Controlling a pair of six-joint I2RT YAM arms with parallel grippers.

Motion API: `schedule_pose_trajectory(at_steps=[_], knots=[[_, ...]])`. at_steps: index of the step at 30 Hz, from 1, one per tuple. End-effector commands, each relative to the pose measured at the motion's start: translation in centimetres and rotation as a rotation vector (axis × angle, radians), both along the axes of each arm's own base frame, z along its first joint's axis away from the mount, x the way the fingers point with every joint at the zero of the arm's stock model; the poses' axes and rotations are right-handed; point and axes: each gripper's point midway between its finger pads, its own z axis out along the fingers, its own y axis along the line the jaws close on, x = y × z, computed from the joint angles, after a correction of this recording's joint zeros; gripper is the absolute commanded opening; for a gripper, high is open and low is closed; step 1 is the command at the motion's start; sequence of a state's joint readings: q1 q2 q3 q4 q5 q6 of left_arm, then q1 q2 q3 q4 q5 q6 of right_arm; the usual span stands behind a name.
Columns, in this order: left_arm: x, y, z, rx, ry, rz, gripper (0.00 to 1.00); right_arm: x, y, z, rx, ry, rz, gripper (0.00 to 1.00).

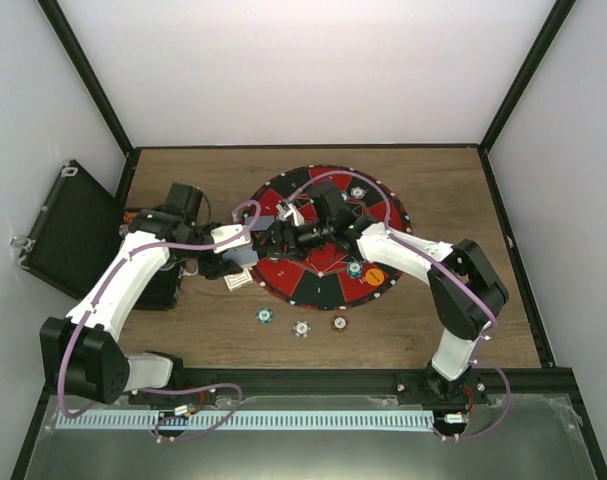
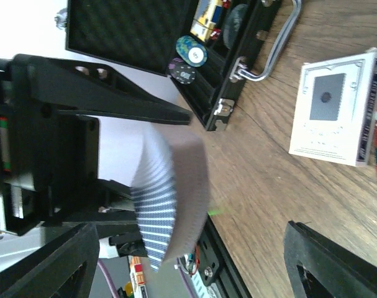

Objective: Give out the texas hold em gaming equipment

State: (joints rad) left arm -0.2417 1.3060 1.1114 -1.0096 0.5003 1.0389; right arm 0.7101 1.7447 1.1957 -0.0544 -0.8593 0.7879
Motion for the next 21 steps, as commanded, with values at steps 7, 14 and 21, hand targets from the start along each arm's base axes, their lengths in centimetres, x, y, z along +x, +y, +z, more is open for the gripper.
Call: schedule_pose_trajectory(at_steps=[7,14,21], knots=[[0.2,-0.8,1.3,-0.028,-0.049,-0.02,0.04,-1.5,3.4,2.0,0.11,0.001,0.085,0.81],[0.0,-1.0,1.7,-0.036,-0.058,-0.027,0.04,-1.6,5.2,1.9,0.121,0.012,0.118,0.78],[-0.2,-1.3,2.0,-0.042,-0.064,-0.038,0.04,-1.0,6.0,1.0,0.11,0.031,0.113,0.73]])
